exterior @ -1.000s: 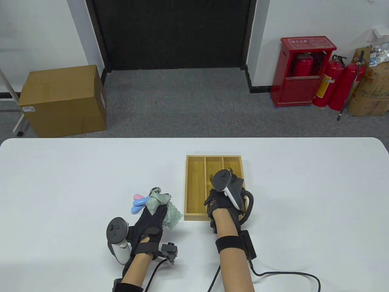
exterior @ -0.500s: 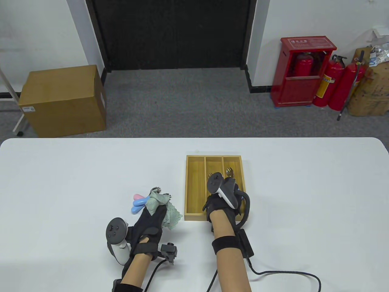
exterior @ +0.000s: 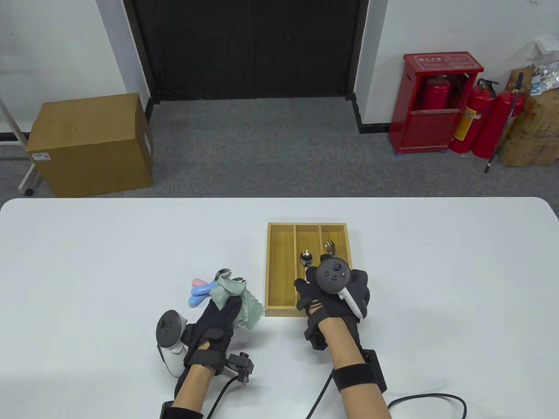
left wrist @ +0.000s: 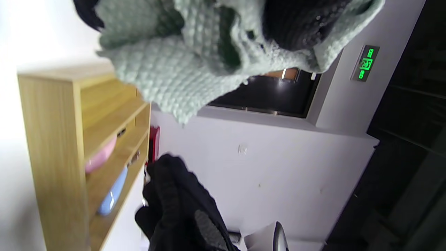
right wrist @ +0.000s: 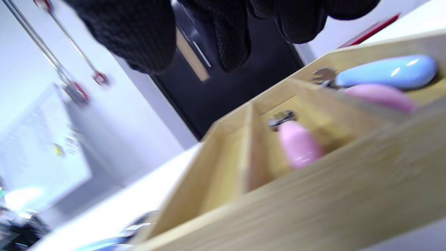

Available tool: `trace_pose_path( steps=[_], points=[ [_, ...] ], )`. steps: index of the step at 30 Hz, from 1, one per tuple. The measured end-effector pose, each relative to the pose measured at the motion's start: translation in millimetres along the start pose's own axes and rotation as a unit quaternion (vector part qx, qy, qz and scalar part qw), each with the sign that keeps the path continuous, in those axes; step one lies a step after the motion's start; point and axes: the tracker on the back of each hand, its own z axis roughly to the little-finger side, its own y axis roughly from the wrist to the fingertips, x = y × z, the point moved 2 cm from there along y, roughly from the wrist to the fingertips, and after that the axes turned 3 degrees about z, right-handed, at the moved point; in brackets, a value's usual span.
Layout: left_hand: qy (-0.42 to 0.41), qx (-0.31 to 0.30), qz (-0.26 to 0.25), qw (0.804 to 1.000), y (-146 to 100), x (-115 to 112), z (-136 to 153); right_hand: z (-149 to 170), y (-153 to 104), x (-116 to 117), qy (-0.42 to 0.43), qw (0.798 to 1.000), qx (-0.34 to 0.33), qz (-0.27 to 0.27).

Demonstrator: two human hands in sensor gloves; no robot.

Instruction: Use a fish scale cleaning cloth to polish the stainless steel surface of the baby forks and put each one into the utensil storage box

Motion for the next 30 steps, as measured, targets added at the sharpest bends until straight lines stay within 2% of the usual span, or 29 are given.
trace_pose_path(
  steps=[3, 5, 7, 10, 12, 16, 21, 23, 27, 30],
  points=[
    [-0.018, -0.007, 0.046, 0.999, 1, -13, 2, 1, -16, -3, 0.14, 0.99, -0.022, -0.008],
    [-0.041, -0.022, 0.101, 0.994, 2, -23, 3, 1, -26, 0, 0.231, 0.972, -0.035, -0.024],
    [-0.067, -0.039, 0.17, 0.982, 1, -35, 2, 1, -35, 5, 0.293, 0.953, -0.054, -0.055],
    [-0.083, -0.048, 0.217, 0.971, 0, -47, 1, 0, -47, 11, 0.335, 0.934, -0.086, -0.093],
    [-0.088, -0.051, 0.23, 0.968, -1, -53, 0, 1, -54, 16, 0.36, 0.921, -0.09, -0.118],
    [-0.08, -0.04, 0.247, 0.965, -3, -62, 5, -1, -64, 25, 0.447, 0.87, -0.093, -0.184],
    [-0.065, -0.022, 0.278, 0.958, -5, -68, 9, -8, -68, 38, 0.426, 0.868, -0.102, -0.236],
    [-0.054, -0.019, 0.285, 0.957, -5, -70, 10, -13, -72, 46, 0.442, 0.851, -0.102, -0.266],
    [-0.039, -0.022, 0.284, 0.958, -4, -64, 7, -12, -71, 49, 0.488, 0.834, -0.09, -0.243],
    [-0.027, -0.027, 0.269, 0.963, -1, -54, 4, -10, -70, 44, 0.483, 0.841, -0.106, -0.218]
  ],
)
